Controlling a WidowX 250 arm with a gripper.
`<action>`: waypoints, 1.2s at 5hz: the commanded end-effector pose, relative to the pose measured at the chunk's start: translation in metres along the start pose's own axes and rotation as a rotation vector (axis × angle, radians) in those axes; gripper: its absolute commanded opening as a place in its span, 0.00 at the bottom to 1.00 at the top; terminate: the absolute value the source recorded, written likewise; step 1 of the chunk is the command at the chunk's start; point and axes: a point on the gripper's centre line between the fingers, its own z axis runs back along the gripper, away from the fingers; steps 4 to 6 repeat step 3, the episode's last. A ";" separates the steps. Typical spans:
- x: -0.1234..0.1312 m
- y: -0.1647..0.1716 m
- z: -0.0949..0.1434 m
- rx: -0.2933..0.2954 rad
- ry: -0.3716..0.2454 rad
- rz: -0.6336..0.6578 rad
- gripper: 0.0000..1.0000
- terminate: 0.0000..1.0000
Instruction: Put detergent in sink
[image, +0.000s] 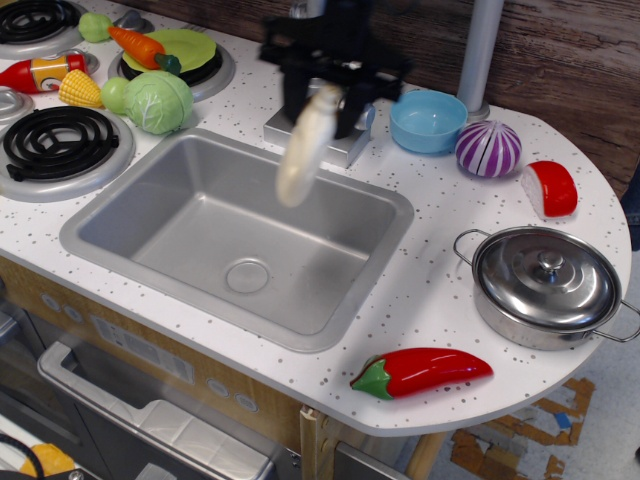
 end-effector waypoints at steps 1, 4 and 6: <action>-0.007 0.049 -0.021 -0.061 -0.097 -0.079 0.00 0.00; -0.005 0.068 -0.065 -0.094 -0.162 -0.183 0.00 1.00; -0.005 0.068 -0.065 -0.094 -0.162 -0.183 0.00 1.00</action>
